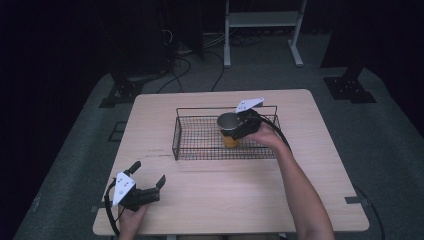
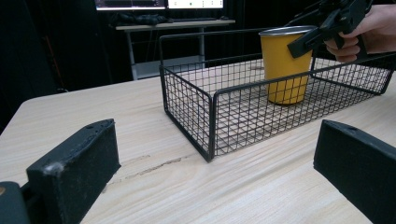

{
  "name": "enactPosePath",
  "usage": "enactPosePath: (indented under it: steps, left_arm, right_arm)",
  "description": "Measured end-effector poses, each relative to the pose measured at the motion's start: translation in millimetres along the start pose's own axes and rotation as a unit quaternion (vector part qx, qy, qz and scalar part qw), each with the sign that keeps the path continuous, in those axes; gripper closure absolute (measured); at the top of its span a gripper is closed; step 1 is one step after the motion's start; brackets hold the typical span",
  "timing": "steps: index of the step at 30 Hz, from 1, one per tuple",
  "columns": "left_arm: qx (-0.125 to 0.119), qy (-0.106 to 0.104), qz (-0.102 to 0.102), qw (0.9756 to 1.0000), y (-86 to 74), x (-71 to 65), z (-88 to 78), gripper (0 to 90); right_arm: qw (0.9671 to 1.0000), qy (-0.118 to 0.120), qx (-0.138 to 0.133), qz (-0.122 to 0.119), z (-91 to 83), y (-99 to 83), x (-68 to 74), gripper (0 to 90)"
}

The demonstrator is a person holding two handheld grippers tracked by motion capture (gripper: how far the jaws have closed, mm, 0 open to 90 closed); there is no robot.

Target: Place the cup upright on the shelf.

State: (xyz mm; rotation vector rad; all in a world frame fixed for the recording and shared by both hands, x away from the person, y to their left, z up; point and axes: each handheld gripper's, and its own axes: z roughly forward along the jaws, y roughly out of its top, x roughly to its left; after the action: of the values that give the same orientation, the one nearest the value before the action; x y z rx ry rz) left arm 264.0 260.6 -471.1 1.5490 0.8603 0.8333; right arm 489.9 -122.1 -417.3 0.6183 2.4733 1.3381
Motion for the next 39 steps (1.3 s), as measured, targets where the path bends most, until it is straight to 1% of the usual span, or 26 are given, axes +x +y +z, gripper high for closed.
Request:
enactPosePath:
  steps: [1,7,8,14,18,23,25,26,28,33,35,39]
  left_arm:
    - [0.000,0.000,0.001,1.0000,0.0,0.0,-0.1,0.0]
    - [0.000,0.000,0.000,1.0000,0.0,0.0,0.1,0.0]
    - [0.001,0.000,0.002,1.0000,0.1,0.1,0.1,0.0]
    - [0.001,0.000,0.002,1.0000,0.1,-0.1,0.1,0.0]
    - [0.001,0.000,0.002,1.0000,0.2,0.3,0.4,0.0]
    - [0.001,0.000,0.002,1.0000,0.1,0.1,0.5,0.0]
    - [0.001,0.000,0.002,1.0000,0.2,0.0,0.6,0.0]
    - [0.001,0.000,0.002,1.0000,0.2,-0.1,0.7,0.0]
    - [0.001,0.001,0.001,1.0000,0.2,0.0,0.8,0.0]
    - [0.002,0.002,0.000,1.0000,0.2,0.1,0.8,0.0]
    - [0.001,0.002,0.001,1.0000,0.2,0.0,0.8,0.0]
    - [0.001,0.001,-0.002,1.0000,0.2,0.6,0.8,0.0]
  right_arm:
    - [1.0000,-0.001,0.000,-0.004,-0.2,0.0,0.2,6.9]
    - [1.0000,-0.002,0.004,-0.006,-1.1,-0.9,0.3,4.6]
    - [0.9999,-0.006,0.005,-0.009,-0.4,-0.7,0.9,3.8]
    - [0.9999,-0.003,0.007,-0.008,2.7,-0.9,2.3,2.2]
    - [0.9999,-0.005,0.001,-0.010,0.7,0.4,2.6,1.1]
    - [1.0000,-0.002,-0.004,-0.005,-1.5,0.9,1.9,0.9]
    - [0.9999,-0.004,-0.009,-0.006,-2.5,1.7,1.9,0.0]
    - [0.9999,0.001,-0.015,-0.004,-4.1,2.6,2.0,0.0]
    - [0.9998,0.004,-0.017,-0.002,-4.8,2.9,2.0,0.0]
    - [0.9996,0.002,-0.028,0.002,-7.8,4.3,0.9,0.0]
    - [0.9993,0.005,-0.038,0.006,-10.3,5.4,0.2,0.0]
    - [0.9991,0.006,-0.041,0.007,-13.3,7.1,0.8,0.0]
